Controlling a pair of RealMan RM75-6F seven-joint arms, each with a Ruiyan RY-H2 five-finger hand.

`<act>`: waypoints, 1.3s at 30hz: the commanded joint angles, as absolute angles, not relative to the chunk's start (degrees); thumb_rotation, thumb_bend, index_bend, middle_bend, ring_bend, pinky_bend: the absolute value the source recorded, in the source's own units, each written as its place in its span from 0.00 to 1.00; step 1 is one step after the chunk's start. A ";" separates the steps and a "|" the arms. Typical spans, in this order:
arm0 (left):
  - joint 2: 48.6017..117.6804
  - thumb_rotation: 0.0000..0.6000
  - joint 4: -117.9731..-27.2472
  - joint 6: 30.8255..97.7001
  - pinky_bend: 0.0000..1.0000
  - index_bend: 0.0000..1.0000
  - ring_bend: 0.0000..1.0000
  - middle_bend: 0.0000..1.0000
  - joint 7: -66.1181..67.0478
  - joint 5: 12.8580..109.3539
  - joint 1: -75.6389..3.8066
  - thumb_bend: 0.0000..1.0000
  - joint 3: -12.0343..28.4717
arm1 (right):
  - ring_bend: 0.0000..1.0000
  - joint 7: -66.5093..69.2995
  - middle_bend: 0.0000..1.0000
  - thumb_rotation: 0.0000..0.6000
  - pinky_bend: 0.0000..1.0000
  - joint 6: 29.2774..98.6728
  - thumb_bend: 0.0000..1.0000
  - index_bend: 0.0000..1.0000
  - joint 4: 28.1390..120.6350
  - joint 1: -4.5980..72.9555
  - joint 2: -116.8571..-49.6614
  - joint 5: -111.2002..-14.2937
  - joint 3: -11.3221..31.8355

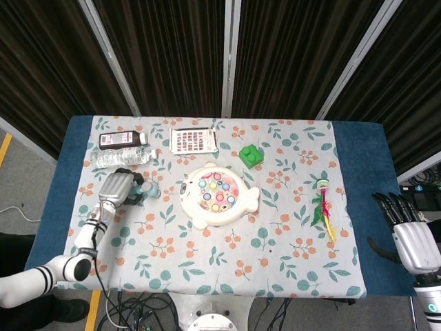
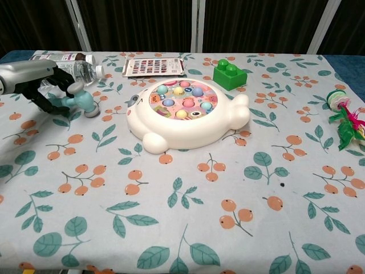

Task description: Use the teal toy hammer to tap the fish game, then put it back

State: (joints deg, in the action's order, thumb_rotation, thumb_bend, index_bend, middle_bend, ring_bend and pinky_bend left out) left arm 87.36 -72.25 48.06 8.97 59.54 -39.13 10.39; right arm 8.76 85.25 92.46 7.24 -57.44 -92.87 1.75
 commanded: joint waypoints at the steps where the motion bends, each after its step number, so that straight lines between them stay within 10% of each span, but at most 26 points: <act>1: 87.53 1.00 -72.08 48.12 0.20 0.44 0.26 0.40 8.90 59.56 -39.14 0.33 10.34 | 0.00 8.70 0.11 1.00 0.00 85.23 0.18 0.00 92.50 7.24 -57.42 -92.84 1.75; 26: 88.24 1.00 -70.33 48.76 0.26 0.56 0.37 0.51 3.38 62.79 -38.89 0.51 10.55 | 0.00 7.75 0.12 1.00 0.00 85.15 0.18 0.00 93.42 7.07 -57.05 -92.62 1.68; 39: 88.67 1.00 -66.69 58.86 0.45 0.62 0.47 0.61 -17.56 81.08 -37.98 0.53 8.89 | 0.00 6.21 0.12 1.00 0.00 86.31 0.18 0.00 94.78 6.41 -56.33 -93.13 1.59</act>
State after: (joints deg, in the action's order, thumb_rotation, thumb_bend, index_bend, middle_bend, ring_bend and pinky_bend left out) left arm 88.36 -68.14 55.08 -12.61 76.23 -38.05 9.65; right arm 6.23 86.28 94.76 6.43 -56.35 -93.11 1.60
